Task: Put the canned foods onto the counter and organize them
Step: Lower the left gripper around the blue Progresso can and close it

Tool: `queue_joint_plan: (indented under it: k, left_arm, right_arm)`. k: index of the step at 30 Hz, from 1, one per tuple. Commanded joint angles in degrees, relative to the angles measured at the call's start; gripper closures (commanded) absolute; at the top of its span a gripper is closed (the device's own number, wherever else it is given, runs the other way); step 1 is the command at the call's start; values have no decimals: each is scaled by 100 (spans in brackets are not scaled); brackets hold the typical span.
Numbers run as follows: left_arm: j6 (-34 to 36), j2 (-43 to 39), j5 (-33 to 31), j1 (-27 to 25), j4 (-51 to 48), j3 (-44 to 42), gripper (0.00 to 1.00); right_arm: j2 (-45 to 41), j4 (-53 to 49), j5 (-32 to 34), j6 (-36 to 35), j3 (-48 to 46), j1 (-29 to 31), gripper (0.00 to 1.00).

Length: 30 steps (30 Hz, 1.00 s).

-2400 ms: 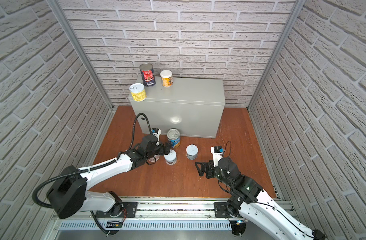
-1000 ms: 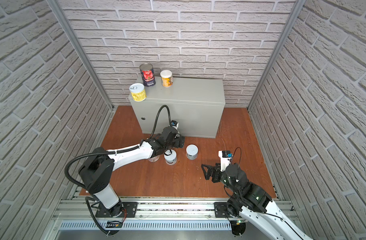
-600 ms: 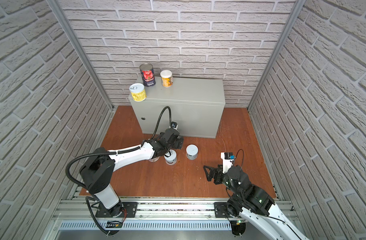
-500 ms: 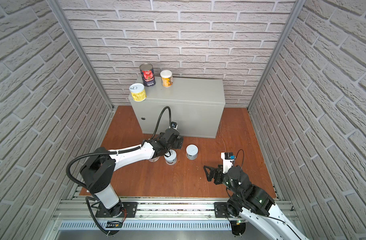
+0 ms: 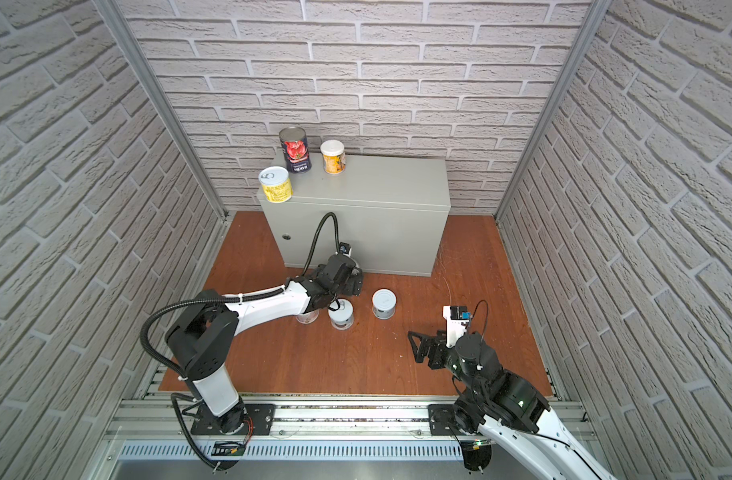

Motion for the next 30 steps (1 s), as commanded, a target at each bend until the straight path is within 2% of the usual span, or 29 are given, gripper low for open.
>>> queue_joint_plan:
  k: [1, 8, 17, 21, 30]
  left_arm:
    - [55, 163, 38, 94, 249, 65, 4]
    - [26, 369, 147, 135, 284, 190, 7]
    - [117, 512, 175, 149, 351, 277, 17]
    - [317, 503, 181, 148, 566, 175, 30]
    - [272, 510, 256, 166, 807, 80, 42]
  right_arm:
    - [-40, -17, 54, 48, 13, -18, 1]
    - [-143, -132, 66, 122, -22, -19, 1]
    - [-81, -69, 89, 118, -34, -18, 1]
    - [-7, -60, 64, 142, -32, -18, 1]
    - [-34, 17, 81, 184, -129, -18, 1]
